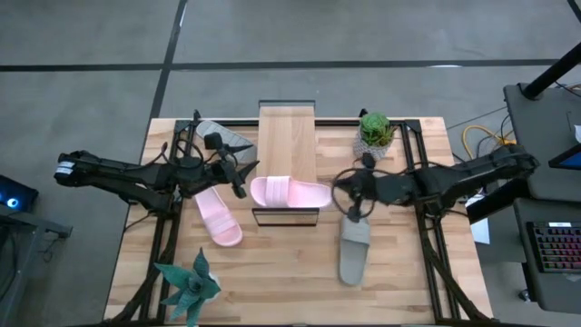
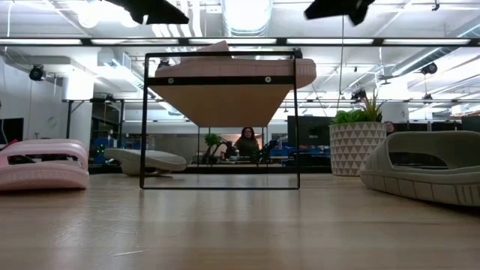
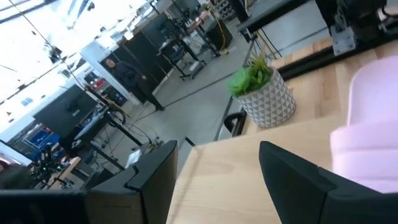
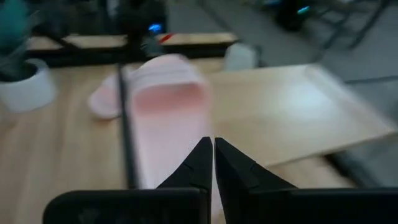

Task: Pick and place slides into the shelf
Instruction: Put the pink slipper on the shelf

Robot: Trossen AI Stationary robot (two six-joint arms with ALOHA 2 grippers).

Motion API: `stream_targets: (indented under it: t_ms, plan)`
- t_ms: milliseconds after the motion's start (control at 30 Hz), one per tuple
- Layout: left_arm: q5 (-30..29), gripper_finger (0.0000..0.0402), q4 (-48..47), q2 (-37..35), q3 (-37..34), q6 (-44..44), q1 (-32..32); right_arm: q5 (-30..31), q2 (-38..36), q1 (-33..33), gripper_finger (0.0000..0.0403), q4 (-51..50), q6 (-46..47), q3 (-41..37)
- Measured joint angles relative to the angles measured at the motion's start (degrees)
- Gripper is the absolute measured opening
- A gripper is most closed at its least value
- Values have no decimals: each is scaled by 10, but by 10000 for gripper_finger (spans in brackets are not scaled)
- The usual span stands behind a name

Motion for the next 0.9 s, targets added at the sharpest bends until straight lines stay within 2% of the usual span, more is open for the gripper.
stream_targets:
  t_ms: [133,233,333,533,633,800,900]
  plan:
    - [0,211,-53,0,0,-33,0,114,-48,34,9,-33,-11,-1]
    - [1,211,-112,0,9,-70,0,176,-68,60,9,-46,-13,-6]
    - [-2,211,-190,-3,32,-127,2,190,-78,71,9,-46,-13,-16]
    - [-2,203,-344,-4,106,-310,15,189,-77,72,9,-42,-7,-45]
    - [53,193,-423,-3,143,-418,18,189,-77,73,9,-39,8,-54]
    - [233,178,-500,1,175,-558,16,189,-77,73,9,-33,1,-66]
    - [308,175,-527,1,173,-607,16,189,-77,73,9,-7,-21,-80]
